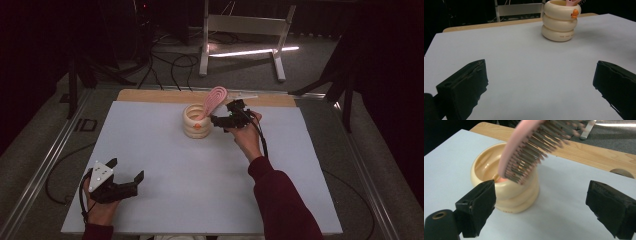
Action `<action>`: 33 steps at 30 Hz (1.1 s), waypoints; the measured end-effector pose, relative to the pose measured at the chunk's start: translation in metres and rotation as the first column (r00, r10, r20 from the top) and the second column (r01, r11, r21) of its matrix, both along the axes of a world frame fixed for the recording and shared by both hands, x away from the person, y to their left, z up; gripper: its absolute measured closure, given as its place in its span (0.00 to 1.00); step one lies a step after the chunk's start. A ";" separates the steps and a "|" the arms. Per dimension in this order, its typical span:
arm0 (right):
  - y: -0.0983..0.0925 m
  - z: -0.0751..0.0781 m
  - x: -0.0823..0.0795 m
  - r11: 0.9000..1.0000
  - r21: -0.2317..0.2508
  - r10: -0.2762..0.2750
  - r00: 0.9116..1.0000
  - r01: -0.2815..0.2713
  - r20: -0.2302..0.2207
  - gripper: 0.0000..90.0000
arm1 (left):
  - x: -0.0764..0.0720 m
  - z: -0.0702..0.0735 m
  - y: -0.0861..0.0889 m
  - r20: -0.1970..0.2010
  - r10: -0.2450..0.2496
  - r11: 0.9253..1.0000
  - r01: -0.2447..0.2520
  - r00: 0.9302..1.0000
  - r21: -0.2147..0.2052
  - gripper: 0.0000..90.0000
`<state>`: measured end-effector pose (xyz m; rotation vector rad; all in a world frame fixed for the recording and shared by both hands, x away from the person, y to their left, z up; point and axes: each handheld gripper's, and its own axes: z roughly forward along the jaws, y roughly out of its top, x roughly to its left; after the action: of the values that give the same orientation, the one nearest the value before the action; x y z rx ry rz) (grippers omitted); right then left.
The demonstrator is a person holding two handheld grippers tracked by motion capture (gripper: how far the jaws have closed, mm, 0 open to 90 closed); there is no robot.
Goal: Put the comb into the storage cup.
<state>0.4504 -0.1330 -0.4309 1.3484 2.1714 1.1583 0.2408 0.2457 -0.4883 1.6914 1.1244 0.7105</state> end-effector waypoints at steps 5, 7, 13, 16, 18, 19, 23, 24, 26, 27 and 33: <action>-0.013 0.001 -0.011 1.000 -0.004 0.010 1.000 -0.010 0.013 0.10 | 0.001 0.000 -0.001 -0.008 0.011 1.000 -0.011 1.000 0.000 0.00; -0.016 0.000 -0.013 1.000 0.000 0.012 1.000 -0.012 0.011 0.10 | 0.001 -0.001 -0.001 -0.012 0.013 1.000 -0.013 1.000 0.000 0.00; -0.035 -0.001 -0.030 1.000 0.018 0.007 1.000 -0.007 0.027 0.10 | 0.003 -0.001 -0.002 -0.018 0.015 1.000 -0.015 1.000 0.006 0.00; -0.043 -0.001 -0.039 1.000 0.026 0.002 0.999 -0.003 0.050 0.10 | 0.003 -0.002 -0.003 -0.020 0.015 1.000 -0.015 1.000 0.005 0.00; -0.046 -0.002 -0.041 1.000 0.025 0.001 0.999 -0.002 0.053 0.10 | 0.003 -0.002 -0.003 -0.020 0.015 1.000 -0.015 1.000 0.007 0.00; -0.052 -0.003 -0.046 1.000 0.025 -0.008 0.998 0.006 0.064 0.10 | 0.003 -0.002 -0.004 -0.022 0.016 1.000 -0.016 1.000 0.009 0.00; -0.062 -0.004 -0.058 1.000 0.023 -0.009 0.996 0.007 0.087 0.10 | 0.004 -0.001 -0.004 -0.020 0.015 1.000 -0.015 1.000 0.012 0.00; -0.065 -0.005 -0.062 1.000 0.018 -0.005 0.995 0.003 0.095 0.10 | 0.004 -0.001 -0.004 -0.021 0.014 1.000 -0.014 1.000 0.011 0.00; -0.071 -0.006 -0.069 1.000 0.010 -0.001 0.994 0.000 0.108 0.10 | 0.004 -0.001 -0.004 -0.022 0.015 1.000 -0.014 1.000 0.013 0.00; -0.074 -0.007 -0.073 1.000 0.017 -0.007 0.994 0.005 0.112 0.10 | 0.004 -0.001 -0.004 -0.023 0.014 1.000 -0.013 1.000 0.015 0.00; -0.095 -0.014 -0.093 0.998 0.056 -0.026 0.991 0.019 0.129 0.10 | 0.004 0.002 -0.005 -0.013 0.018 0.998 -0.017 1.000 0.052 0.00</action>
<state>0.3576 -0.2276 -0.4447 1.2786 2.0427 1.2691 0.2453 0.2402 -0.4864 1.7339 1.1406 0.7461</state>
